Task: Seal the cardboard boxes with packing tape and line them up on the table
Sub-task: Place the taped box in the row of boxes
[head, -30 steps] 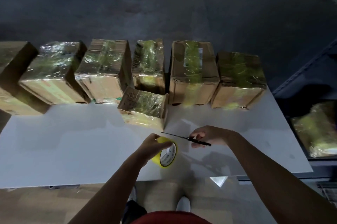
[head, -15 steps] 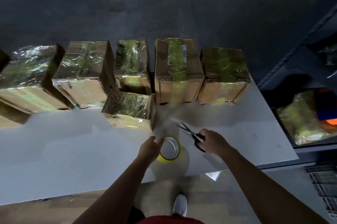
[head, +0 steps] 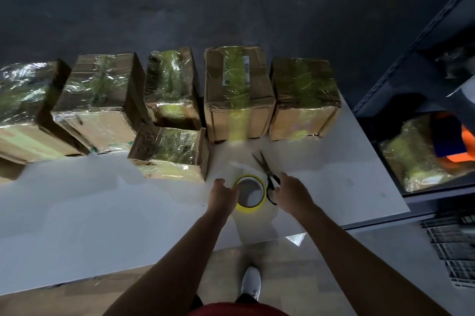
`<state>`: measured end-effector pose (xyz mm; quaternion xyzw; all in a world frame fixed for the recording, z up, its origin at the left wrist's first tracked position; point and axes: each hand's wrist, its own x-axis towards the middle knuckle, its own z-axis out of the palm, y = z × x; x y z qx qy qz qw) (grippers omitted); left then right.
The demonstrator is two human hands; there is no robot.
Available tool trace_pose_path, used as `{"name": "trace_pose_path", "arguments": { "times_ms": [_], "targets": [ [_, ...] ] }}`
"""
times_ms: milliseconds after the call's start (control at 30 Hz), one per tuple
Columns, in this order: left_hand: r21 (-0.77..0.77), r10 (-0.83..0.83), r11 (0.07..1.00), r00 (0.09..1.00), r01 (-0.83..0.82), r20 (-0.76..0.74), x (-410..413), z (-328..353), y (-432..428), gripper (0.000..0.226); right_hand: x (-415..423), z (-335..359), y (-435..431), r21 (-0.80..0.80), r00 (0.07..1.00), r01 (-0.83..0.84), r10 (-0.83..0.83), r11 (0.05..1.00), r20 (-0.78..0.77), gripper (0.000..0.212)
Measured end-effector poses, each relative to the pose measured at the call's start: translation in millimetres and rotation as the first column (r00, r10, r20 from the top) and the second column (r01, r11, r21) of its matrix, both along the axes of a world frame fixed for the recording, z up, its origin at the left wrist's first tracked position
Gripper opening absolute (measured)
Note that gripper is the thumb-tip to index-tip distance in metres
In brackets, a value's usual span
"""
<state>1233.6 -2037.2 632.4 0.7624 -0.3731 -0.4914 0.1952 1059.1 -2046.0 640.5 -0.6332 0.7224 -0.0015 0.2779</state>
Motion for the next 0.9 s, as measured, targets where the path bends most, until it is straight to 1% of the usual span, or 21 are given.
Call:
{"name": "trace_pose_path", "arguments": {
  "times_ms": [67,133,267,367,433,467,500,567,600,667,700,733,767,833,900],
  "targets": [
    [-0.022,-0.025,0.999,1.000,0.026,0.011,-3,5,-3,0.051,3,6,-4,-0.040,1.000,0.008,-0.007,0.999,0.014,0.031],
    [-0.097,-0.063,0.993,0.996,0.068,0.057,-1,12,-3,0.043,11,13,-9,-0.078,0.999,0.003,-0.001,0.997,0.033,0.023],
    [-0.287,-0.077,0.949,0.979,0.130,0.186,15,34,-1,0.025,50,36,-22,-0.173,0.984,-0.057,0.085,0.983,0.159,0.032],
    [-0.415,-0.031,0.897,0.959,0.151,0.282,47,47,1,0.016,93,48,-30,-0.257,0.957,-0.121,0.181,0.959,0.225,0.033],
    [-0.528,0.017,0.824,0.923,0.204,0.384,75,53,-1,0.015,119,54,-35,-0.282,0.940,-0.166,0.238,0.945,0.243,0.031],
    [-0.559,0.018,0.787,0.896,0.261,0.443,91,53,-4,0.018,131,56,-37,-0.285,0.932,-0.186,0.261,0.940,0.253,0.030],
    [-0.548,-0.016,0.765,0.860,0.339,0.509,107,52,-8,0.019,141,56,-39,-0.291,0.925,-0.201,0.279,0.936,0.259,0.029],
    [-0.417,-0.165,0.751,0.757,0.512,0.632,133,49,-19,0.017,157,55,-41,-0.304,0.926,-0.203,0.283,0.931,0.248,0.025],
    [-0.353,-0.239,0.727,0.699,0.589,0.674,142,46,-25,0.017,163,53,-41,-0.307,0.932,-0.187,0.267,0.933,0.244,0.024],
    [-0.302,-0.313,0.639,0.598,0.707,0.738,149,44,-35,0.017,169,51,-42,-0.295,0.943,-0.162,0.235,0.942,0.234,0.023],
    [-0.285,-0.331,0.585,0.544,0.759,0.771,149,44,-38,0.021,170,51,-42,-0.290,0.947,-0.156,0.226,0.944,0.226,0.022],
    [-0.268,-0.332,0.542,0.496,0.796,0.802,148,44,-41,0.028,171,51,-41,-0.275,0.952,-0.152,0.216,0.949,0.217,0.022],
    [-0.256,-0.316,0.519,0.462,0.816,0.829,147,41,-44,0.036,171,51,-41,-0.255,0.955,-0.152,0.208,0.955,0.210,0.022],
    [-0.196,-0.312,0.529,0.404,0.826,0.860,145,38,-51,0.046,171,50,-40,-0.197,0.962,-0.138,0.178,0.971,0.206,0.028],
    [-0.125,-0.345,0.544,0.357,0.829,0.868,141,41,-57,0.047,176,49,-38,-0.141,0.965,-0.060,0.093,0.988,0.246,0.039]
  ]
}}
